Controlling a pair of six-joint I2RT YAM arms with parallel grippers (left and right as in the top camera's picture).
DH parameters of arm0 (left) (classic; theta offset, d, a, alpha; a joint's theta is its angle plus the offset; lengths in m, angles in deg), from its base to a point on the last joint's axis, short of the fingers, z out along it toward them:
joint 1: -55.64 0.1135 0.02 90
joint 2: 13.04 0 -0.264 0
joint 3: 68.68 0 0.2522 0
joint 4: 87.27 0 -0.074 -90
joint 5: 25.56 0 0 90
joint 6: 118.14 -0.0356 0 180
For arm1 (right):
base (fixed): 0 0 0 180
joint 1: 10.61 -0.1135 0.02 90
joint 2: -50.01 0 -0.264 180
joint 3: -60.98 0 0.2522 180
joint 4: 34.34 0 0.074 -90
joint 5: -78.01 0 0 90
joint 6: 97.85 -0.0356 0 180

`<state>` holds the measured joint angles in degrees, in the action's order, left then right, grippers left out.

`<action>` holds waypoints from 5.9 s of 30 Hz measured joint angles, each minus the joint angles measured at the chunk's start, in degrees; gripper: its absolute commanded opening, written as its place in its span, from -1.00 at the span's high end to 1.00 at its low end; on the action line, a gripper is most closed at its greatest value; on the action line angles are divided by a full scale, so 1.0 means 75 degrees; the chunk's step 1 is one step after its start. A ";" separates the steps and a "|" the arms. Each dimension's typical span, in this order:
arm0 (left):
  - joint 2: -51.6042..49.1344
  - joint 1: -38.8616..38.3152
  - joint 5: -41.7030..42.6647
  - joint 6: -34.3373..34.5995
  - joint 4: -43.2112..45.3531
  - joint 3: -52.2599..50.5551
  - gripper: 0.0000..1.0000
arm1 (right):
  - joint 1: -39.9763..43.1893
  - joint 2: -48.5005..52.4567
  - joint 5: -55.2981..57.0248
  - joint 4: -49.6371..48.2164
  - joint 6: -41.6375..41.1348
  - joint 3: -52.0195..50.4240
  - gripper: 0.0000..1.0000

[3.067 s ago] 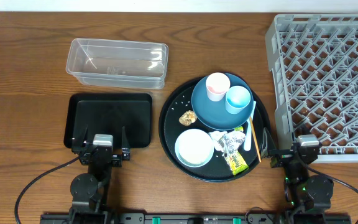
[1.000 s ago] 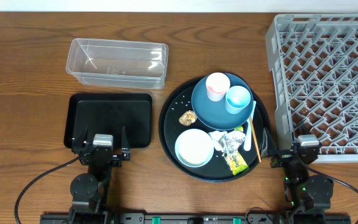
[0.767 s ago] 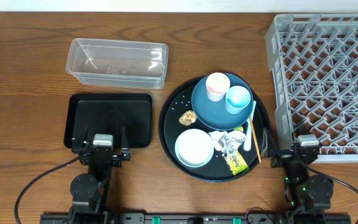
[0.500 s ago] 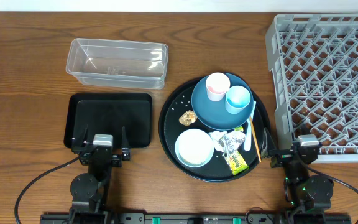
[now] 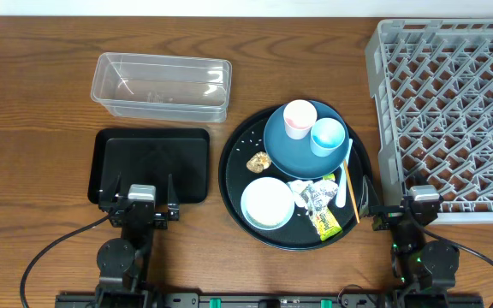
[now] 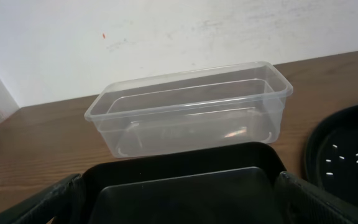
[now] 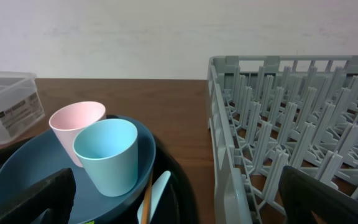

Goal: Sort waste into correct bins and load items into the dishwasher rack

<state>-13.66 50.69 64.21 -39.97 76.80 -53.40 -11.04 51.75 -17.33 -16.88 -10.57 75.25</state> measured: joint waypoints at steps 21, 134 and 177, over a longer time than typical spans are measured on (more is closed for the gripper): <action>0.0000 0.0000 0.2480 0.0930 0.0245 0.0023 -0.95 | 0.0000 0.0000 0.0003 0.0000 0.0000 0.0000 -0.98; -0.7880 -0.5184 -0.0224 0.5412 -0.7781 0.7845 0.07 | 0.0000 0.0003 0.0029 0.0006 0.0000 0.0000 -0.99; -1.1083 -0.6487 0.0364 0.5607 -0.4645 0.7842 0.09 | 0.0000 0.0003 0.0029 0.0006 0.0000 0.0000 -0.98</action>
<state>-96.78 2.04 66.95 2.08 41.96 5.42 -11.04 51.77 -17.11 -16.83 -10.57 75.25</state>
